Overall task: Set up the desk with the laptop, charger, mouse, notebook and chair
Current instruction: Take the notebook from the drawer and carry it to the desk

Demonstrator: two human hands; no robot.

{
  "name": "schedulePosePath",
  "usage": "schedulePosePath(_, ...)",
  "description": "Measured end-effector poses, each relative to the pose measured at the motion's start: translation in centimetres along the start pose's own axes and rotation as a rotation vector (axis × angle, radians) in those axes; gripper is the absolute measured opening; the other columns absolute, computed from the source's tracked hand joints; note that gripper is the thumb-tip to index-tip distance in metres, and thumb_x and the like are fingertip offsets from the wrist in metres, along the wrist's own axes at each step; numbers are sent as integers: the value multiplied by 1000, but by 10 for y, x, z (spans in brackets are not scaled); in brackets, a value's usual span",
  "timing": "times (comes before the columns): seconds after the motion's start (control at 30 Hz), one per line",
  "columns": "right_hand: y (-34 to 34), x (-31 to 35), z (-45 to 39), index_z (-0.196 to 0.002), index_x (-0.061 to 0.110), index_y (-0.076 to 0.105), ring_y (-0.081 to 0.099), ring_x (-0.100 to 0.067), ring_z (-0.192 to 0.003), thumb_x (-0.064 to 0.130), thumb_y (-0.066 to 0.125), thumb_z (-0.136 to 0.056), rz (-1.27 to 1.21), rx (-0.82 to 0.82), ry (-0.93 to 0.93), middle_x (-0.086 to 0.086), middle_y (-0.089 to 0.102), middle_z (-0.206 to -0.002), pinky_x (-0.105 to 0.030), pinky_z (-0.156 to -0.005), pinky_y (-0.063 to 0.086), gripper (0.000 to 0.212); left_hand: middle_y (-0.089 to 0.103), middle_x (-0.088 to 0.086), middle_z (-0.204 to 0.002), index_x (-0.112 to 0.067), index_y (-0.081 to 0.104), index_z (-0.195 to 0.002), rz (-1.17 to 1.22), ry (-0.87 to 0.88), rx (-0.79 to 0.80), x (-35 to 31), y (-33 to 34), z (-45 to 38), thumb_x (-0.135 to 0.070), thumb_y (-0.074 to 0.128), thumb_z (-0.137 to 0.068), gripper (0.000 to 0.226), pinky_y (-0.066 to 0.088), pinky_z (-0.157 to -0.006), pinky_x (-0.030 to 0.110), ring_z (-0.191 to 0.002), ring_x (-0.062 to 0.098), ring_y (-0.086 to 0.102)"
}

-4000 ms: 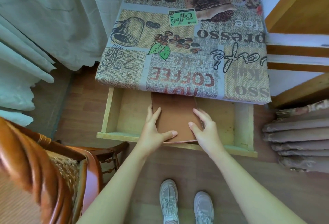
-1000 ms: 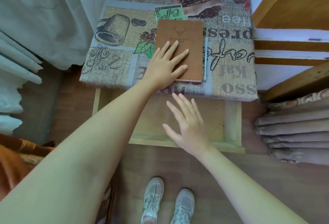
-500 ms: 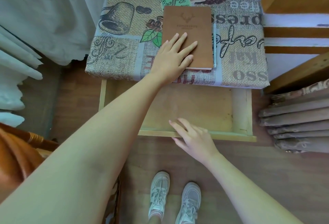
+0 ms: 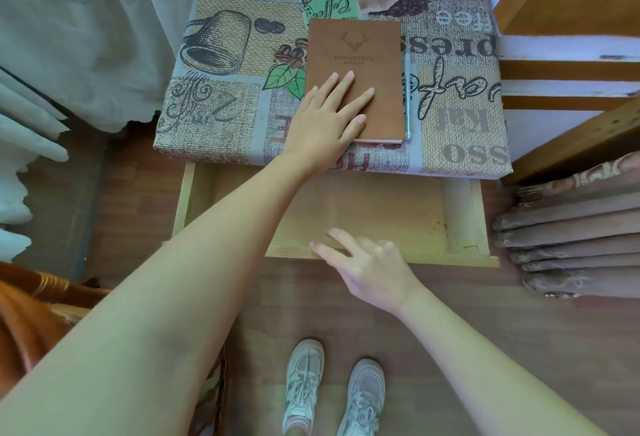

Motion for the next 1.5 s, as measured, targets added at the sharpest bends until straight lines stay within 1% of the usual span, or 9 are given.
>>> schedulePosePath(0.13, -2, -7, -10, -118, 32, 57, 58, -19, -57, 6, 61, -73, 9, -27, 50, 1, 64, -114, -29, -39, 44, 52, 11, -1, -161, -39, 22, -149, 4, 5, -6, -1, 0, 0, -42, 24, -103, 46, 3, -119, 37, -148, 19, 4)
schedulePosePath(0.2, -4, -13, -18, -115, 31, 58, 62, -21, -69, 5, 65, -70, 26, -67, 83, 0, 64, -115, -30, -47, 48, 53, 12, -1, -161, -39, 23, -149, 5, 7, -11, 0, 0, 0, -42, 24, -103, 46, 4, -119, 37, -148, 19, 5)
schedulePosePath(0.27, -11, -21, -28, -117, 30, 58, 62, -25, -95, 6, 68, -70, 68, -115, 121, -2, 60, -124, -36, -68, 51, 54, 14, -1, -161, -39, 25, -148, 19, 16, -23, 0, 0, -1, -42, 26, -103, 46, 5, -118, 37, -148, 19, 7)
schedulePosePath(0.33, -19, -30, -37, -125, 29, 54, 50, -27, -120, 15, 70, -73, 124, -152, 190, -3, 52, -138, -48, -93, 41, 56, 17, -1, -160, -38, 29, -147, 46, 32, -53, 1, -2, 0, -42, 29, -102, 45, 8, -119, 38, -148, 19, 10)
schedulePosePath(0.47, -32, -48, -50, -142, 17, 39, 30, -22, -138, 34, 76, -70, 199, -152, 330, -5, 38, -149, -59, -108, 25, 82, 24, -3, -158, -35, 40, -143, 149, 77, -70, 7, -8, -1, -37, 38, -102, 41, 11, -118, 34, -146, 17, 17)
schedulePosePath(0.57, -35, -65, -57, -146, 8, 29, 21, -23, -143, 42, 79, -63, 166, -127, 460, -8, 27, -154, -60, -112, 17, 102, 30, -5, -155, -33, 48, -139, 249, 89, -72, 13, -12, -2, -32, 43, -101, 38, 13, -117, 29, -145, 13, 22)
schedulePosePath(0.73, -33, -90, -77, -148, 9, 21, 10, -30, -145, 47, 82, -58, 146, -43, 584, -12, 18, -157, -59, -114, 6, 115, 36, -7, -152, -32, 53, -134, 260, 98, -109, 16, -15, -1, -33, 47, -99, 36, 21, -117, 29, -142, 10, 28)
schedulePosePath(1.07, -28, -106, -95, -145, 12, 29, 22, -36, -141, 47, 84, -52, 194, 44, 631, -14, 26, -154, -60, -110, 22, 114, 51, -9, -142, -27, 63, -124, 292, 100, -186, 21, -22, -5, -32, 55, -95, 30, 38, -108, 28, -135, 8, 42)
schedulePosePath(1.5, -31, -107, -99, -142, 10, 33, 26, -36, -140, 40, 80, -54, 159, 129, 659, -16, 29, -153, -61, -103, 30, 104, 49, -10, -143, -27, 62, -123, 235, 93, -131, 18, -20, -6, -40, 46, -95, 35, 41, -102, 30, -134, 10, 44)
Point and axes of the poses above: each hand's wrist, its own z-axis away from the middle knuckle, its own y-axis out of the palm, x = y × z, the point moved 8 cm from there along -z, towards the middle knuckle
